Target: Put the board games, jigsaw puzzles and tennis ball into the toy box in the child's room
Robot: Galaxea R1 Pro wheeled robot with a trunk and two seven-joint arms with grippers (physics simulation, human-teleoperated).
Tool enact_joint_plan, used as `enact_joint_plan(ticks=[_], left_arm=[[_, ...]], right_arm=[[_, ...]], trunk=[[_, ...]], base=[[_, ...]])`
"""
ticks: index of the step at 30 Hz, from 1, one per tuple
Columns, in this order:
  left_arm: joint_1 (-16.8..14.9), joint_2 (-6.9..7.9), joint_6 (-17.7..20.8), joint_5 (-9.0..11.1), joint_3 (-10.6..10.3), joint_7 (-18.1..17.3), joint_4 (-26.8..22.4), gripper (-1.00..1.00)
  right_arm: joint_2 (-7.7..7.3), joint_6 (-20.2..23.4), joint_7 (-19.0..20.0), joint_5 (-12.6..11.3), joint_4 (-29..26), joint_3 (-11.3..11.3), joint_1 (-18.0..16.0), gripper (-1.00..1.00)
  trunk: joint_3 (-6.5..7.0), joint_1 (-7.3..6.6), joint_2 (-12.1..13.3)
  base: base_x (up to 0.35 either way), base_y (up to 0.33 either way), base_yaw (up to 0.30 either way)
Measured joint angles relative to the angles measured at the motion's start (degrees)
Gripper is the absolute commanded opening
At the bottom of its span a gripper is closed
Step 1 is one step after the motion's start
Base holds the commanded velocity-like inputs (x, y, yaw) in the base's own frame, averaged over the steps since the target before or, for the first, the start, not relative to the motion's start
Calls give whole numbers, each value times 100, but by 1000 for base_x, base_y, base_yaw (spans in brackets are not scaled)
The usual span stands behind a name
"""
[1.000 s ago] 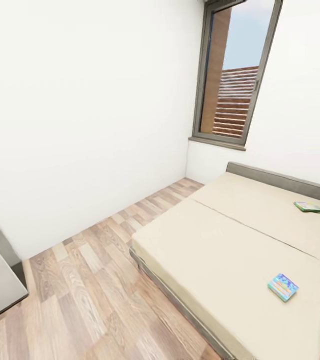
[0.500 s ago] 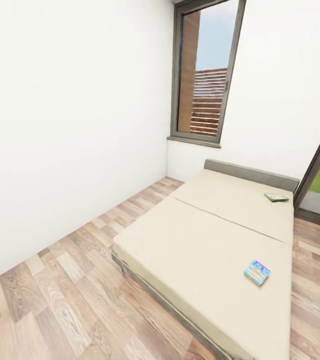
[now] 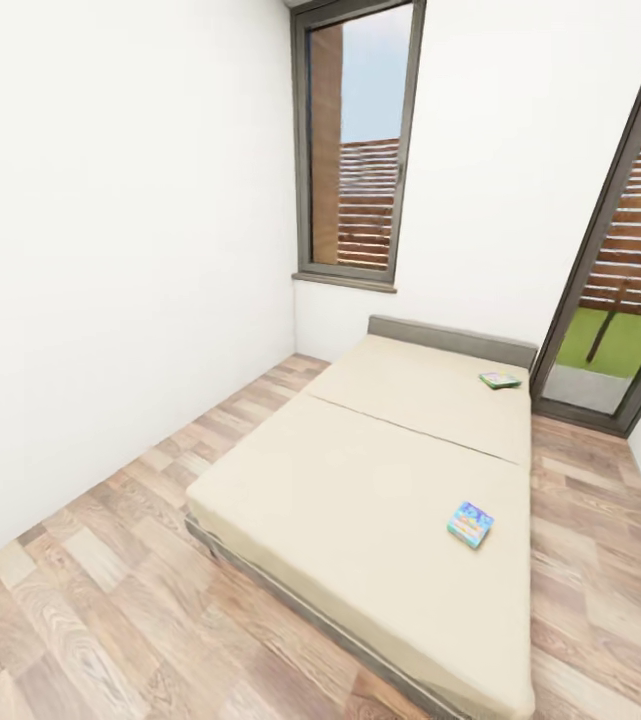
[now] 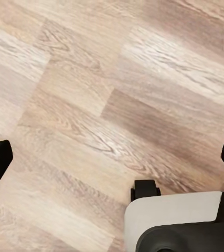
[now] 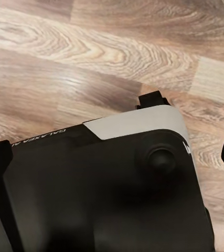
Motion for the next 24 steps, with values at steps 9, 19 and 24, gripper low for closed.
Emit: enact_joint_plan(ticks=[9, 19, 24], left_arm=[[0, 0, 0, 0, 2, 0, 0, 100], [0, 0, 6, 0, 2, 0, 0, 100], [0, 0, 2, 0, 2, 0, 0, 100]], right_arm=[[-2, 0, -1, -2, 0, 9, 0, 100], [-4, 2, 0, 0, 0, 10, 0, 100], [-5, 4, 1, -3, 0, 9, 0, 100]], trunk=[[0, 0, 0], [0, 0, 0], [0, 0, 0]], base=[[0, 0, -279], [-28, 0, -279], [-13, 0, -278]])
